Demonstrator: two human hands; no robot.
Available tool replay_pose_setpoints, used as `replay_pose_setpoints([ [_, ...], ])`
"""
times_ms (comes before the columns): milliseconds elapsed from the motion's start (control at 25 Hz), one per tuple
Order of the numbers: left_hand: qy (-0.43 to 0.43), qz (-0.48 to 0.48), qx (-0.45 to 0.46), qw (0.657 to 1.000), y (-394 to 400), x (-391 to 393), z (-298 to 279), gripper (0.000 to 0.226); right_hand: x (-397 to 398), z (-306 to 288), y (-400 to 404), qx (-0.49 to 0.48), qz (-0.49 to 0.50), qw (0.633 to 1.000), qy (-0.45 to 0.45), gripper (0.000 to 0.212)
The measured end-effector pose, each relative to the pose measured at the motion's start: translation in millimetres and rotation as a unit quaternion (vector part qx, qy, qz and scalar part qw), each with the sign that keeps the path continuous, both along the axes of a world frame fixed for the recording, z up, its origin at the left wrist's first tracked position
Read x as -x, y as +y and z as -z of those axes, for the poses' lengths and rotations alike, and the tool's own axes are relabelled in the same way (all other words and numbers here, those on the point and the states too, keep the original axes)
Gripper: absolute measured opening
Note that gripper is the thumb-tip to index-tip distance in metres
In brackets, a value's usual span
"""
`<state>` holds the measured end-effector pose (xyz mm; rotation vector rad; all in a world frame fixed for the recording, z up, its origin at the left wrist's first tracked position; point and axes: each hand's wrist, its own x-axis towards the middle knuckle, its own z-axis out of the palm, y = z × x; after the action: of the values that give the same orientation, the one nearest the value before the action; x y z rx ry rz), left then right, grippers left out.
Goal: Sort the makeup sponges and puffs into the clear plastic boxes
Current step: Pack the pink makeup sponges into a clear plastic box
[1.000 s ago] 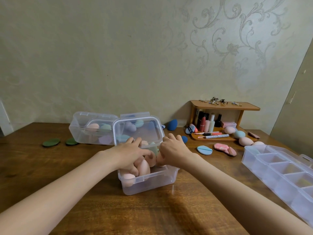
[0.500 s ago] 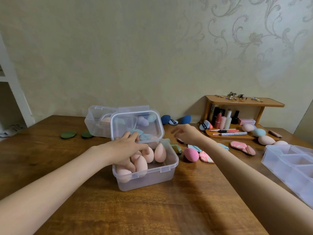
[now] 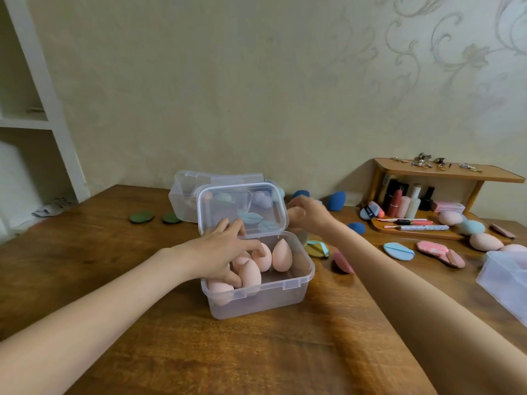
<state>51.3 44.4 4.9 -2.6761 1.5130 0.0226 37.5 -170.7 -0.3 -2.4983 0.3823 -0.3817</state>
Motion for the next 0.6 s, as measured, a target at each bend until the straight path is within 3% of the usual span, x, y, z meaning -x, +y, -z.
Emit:
replay_pose_setpoints([
  [120,0.013,0.015,0.017,1.0,-14.5,6.3,2.3,0.057,22.2,-24.2,-18.3,-0.088,0.076,0.987,-0.113,0.041],
  [240,0.019,0.038,0.027,0.999,-46.0,14.4,3.9,0.059,63.3,-50.8,-24.0,-0.169,0.017,0.974,-0.149,0.046],
  [360,0.021,0.045,0.027,0.998,-77.0,19.1,4.1,0.059,102.0,-50.9,-19.6,-0.232,-0.144,0.962,0.032,0.028],
  [440,0.053,0.013,0.055,0.997,-88.8,19.9,5.8,0.054,112.7,-35.7,-13.6,-0.26,-0.218,0.93,0.145,0.015],
  [600,0.065,-0.004,0.093,0.994,-91.0,15.9,11.5,0.054,103.8,-21.3,-17.9,-0.354,-0.278,0.87,0.203,0.025],
])
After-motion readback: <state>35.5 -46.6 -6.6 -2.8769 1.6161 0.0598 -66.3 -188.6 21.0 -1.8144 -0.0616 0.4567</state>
